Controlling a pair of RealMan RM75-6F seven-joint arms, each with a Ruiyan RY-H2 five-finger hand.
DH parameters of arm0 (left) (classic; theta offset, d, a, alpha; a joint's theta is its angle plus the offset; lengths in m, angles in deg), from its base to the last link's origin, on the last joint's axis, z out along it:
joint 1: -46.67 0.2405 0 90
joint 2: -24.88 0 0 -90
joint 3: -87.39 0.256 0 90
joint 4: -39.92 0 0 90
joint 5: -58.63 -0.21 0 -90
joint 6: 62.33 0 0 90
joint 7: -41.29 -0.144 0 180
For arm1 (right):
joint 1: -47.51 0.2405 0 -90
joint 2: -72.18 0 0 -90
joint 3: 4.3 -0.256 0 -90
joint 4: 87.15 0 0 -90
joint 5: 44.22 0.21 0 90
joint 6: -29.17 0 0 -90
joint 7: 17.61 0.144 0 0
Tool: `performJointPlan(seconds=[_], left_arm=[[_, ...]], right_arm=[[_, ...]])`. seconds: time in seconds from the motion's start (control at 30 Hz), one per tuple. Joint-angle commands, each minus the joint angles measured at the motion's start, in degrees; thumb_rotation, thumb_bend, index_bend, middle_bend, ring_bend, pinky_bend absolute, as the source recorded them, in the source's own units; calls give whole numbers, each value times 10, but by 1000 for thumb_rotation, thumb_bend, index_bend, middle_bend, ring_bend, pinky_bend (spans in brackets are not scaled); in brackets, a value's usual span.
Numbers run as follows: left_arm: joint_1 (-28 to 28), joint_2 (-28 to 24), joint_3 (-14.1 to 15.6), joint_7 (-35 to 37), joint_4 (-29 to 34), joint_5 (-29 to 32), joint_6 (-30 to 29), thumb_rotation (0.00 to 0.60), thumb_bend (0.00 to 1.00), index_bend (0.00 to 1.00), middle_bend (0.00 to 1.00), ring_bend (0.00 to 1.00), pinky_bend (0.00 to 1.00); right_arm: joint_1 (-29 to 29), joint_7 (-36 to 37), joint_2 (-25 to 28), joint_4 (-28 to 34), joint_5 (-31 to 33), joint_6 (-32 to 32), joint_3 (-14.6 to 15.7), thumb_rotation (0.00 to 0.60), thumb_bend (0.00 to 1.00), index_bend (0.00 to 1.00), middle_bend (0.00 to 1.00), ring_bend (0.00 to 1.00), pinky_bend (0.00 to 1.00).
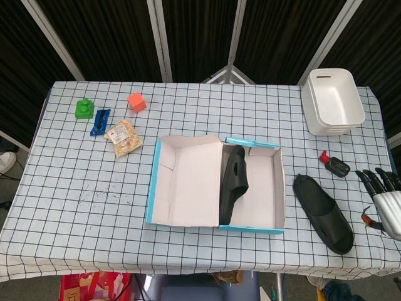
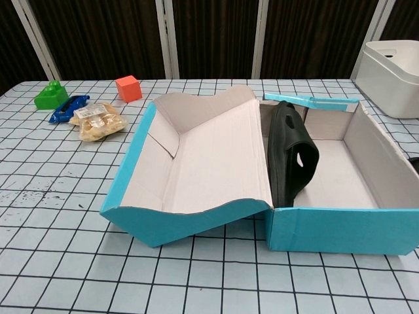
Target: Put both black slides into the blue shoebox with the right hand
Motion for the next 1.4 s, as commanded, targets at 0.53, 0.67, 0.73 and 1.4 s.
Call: performJointPlan(seconds=[0.53,0.67,0.73,1.4], left_arm=[[-2,6,3,-16,3,-5,3,600,370,13,0,0,30],[-2,9,4,-25,5,-5,4,600,370,13,0,0,30],[-3,10,4,-29,6,-5,5,600,370,13,0,0,30],[-8,13,5,-39,4,-3,13,600,369,13,0,0,30]], right_arm=[[-24,71,-124,-209,-29,45,36,600,181,99,151,89,123],[-30,85,-146,-229,-37,46,43,600,180,93,151,89,123],[-32,87,-154,-235,-40,46,46,600,180,92,151,89,123],[-18,59,-212,-243,-59,68,50,600,180,92,151,89,118]])
